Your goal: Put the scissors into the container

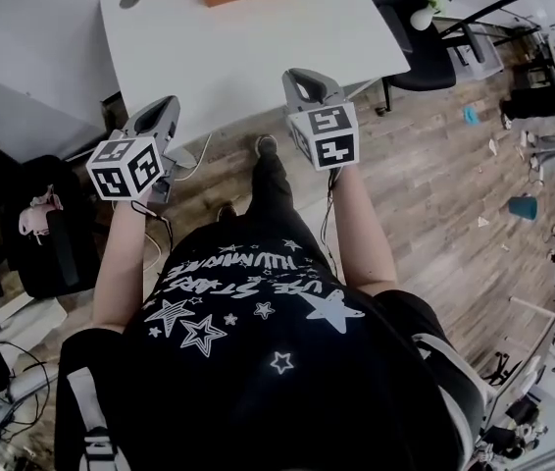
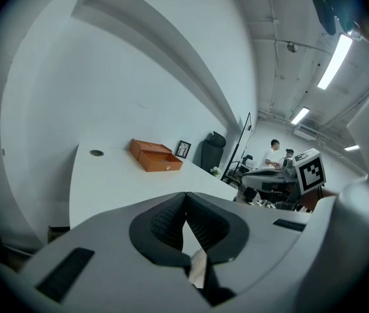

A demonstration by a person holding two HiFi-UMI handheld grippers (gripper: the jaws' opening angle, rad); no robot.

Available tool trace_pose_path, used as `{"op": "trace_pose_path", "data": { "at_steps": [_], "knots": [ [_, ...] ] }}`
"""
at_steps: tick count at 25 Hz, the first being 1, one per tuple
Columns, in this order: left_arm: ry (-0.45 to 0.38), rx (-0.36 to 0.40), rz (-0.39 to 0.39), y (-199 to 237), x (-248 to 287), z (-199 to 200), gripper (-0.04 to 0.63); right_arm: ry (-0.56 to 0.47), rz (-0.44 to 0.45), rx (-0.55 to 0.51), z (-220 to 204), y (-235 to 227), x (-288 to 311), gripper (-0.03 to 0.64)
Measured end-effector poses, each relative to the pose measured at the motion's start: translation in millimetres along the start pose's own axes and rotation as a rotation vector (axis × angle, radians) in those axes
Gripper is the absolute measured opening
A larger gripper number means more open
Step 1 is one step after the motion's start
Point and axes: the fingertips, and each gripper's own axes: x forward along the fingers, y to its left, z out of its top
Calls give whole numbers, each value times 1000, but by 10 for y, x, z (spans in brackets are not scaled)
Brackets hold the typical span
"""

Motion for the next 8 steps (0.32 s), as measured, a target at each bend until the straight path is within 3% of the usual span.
{"op": "trace_pose_path", "data": {
  "at_steps": [8],
  "knots": [
    [4, 30, -32, -138, -172, -153, 18, 3, -15, 10, -187, 158, -221, 52]
  ]
}}
